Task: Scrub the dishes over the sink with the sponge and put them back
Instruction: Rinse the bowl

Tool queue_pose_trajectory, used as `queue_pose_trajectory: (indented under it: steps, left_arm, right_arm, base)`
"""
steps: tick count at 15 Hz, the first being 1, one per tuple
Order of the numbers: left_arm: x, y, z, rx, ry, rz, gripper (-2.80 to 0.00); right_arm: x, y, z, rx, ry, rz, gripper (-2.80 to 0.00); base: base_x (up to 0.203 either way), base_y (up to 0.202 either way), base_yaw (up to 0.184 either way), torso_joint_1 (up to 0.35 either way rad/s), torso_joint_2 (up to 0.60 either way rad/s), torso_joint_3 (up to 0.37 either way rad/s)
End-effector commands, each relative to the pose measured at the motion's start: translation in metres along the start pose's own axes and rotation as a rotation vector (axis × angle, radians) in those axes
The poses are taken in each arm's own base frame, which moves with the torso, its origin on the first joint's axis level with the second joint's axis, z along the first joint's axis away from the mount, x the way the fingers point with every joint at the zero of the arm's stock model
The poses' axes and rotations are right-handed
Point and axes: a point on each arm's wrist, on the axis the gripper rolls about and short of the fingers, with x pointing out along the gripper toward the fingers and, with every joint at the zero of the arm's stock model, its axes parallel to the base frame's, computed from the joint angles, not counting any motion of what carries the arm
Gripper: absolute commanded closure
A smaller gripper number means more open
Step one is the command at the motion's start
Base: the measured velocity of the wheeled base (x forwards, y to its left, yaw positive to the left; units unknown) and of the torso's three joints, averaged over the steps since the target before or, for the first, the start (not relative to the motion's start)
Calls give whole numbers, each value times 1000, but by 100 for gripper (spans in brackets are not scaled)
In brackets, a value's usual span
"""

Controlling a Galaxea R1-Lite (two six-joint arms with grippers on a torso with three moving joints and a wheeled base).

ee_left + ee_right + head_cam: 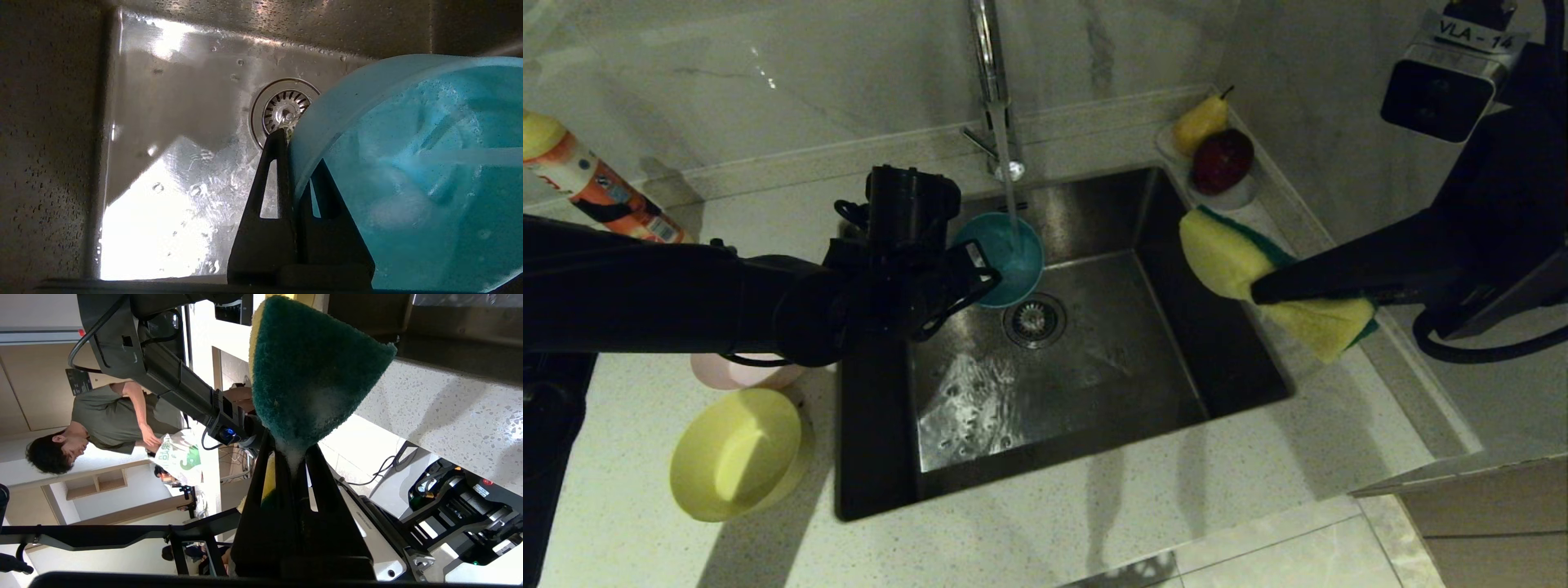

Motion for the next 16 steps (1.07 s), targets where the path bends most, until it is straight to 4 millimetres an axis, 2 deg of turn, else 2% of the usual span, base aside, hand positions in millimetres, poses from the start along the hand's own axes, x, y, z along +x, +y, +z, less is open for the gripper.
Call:
queue_pose_trajectory:
  steps: [1,9,16]
  left_arm:
    - [-1,0,2,-6,-11,4,0]
    - [4,3,2,-15,-24,24,0]
    - [-12,12,1,2,-12,35,0]
  right_arm:
    - [2,-2,0,9,9,0,0]
    - [8,-8,0,21,23,-6,0]
    - [8,-8,0,22,23,-6,0]
  base:
    - [0,0,0,0,0,0]
    - [0,0,0,0,0,0]
    - [0,0,0,0,0,0]
